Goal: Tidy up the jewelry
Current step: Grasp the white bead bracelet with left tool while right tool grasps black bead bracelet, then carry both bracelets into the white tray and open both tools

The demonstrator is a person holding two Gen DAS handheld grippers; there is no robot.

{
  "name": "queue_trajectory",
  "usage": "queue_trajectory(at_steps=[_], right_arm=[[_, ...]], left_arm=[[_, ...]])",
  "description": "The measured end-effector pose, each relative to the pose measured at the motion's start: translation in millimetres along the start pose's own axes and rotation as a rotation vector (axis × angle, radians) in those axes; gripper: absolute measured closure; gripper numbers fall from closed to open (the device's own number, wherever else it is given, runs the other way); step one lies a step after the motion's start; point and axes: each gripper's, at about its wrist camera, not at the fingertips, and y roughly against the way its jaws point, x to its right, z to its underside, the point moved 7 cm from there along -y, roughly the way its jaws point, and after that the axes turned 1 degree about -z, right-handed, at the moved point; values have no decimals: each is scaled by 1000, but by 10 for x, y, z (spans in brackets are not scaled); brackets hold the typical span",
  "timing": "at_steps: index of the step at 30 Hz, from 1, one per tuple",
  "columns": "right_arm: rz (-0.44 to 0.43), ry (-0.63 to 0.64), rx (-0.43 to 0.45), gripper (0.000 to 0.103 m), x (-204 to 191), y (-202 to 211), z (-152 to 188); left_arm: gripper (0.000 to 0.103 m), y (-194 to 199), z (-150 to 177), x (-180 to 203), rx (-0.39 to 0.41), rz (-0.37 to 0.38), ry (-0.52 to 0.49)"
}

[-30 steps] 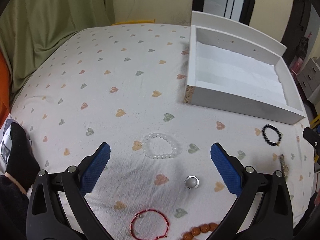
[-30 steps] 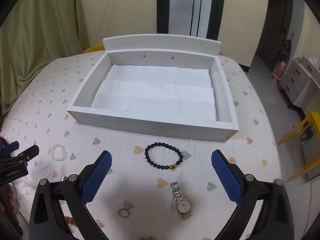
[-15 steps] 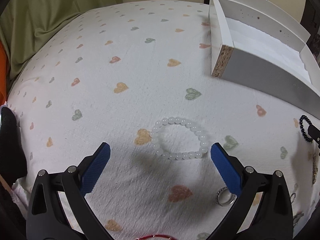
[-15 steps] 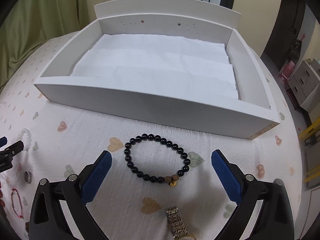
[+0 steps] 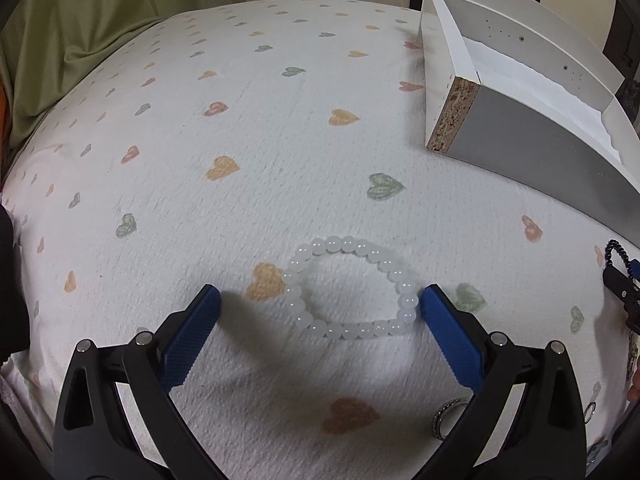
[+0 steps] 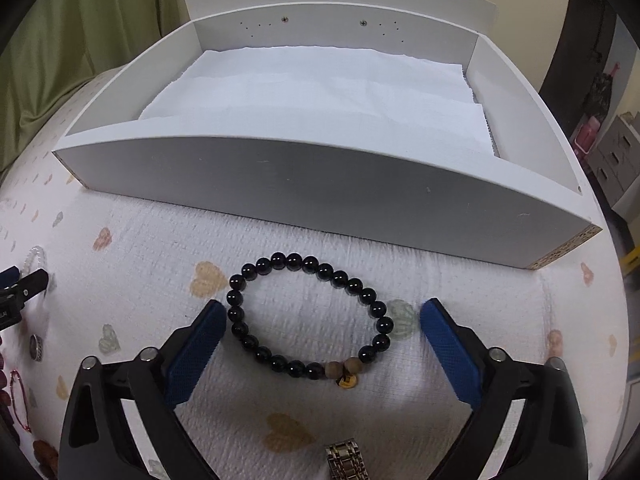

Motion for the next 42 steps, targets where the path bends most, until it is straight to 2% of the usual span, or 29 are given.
queue_trajectory(at_steps=[3,5,6,8,9,10,11,12,13,18,25,33,38,42], right_arm=[[-12,13,6,29,-52,46,-11],[-15,11,5,42,-58,70,-25],[-12,3,7,46,-45,85,-27],[-2,-17,7,63,2,102,-40],[4,-19,6,66,14,111,-43],[10,-16,3,77,22,122,-49],[-8,-14,-1,88,6,130,-46],[-12,-11,-7,94,-7,135,-51],[-4,-2,-8,94,-10,133,-64],[19,11,-11,94,-12,157,-90],[-15,-16,0,94,-49,375,-152],[-51,41,-3,94,-319,725,-49],[-68,35,54,94,-373,1124,-172],[-62,8,134,94,-276,1477,-462]], left_arm=[[19,38,7,26,9,21,-11],[41,97,20,103,26,38,-45],[48,124,18,144,34,44,-64],[72,155,17,196,35,63,-80],[77,161,16,193,32,65,-76],[88,164,17,184,29,67,-69],[91,174,23,172,24,76,-56],[94,181,26,154,20,85,-42],[96,186,32,140,17,93,-38],[97,206,67,46,2,111,-5],[97,297,89,-26,-4,116,14],[97,680,-104,90,61,140,18],[97,971,-250,280,101,172,-14],[97,1208,-492,472,146,195,-34]])
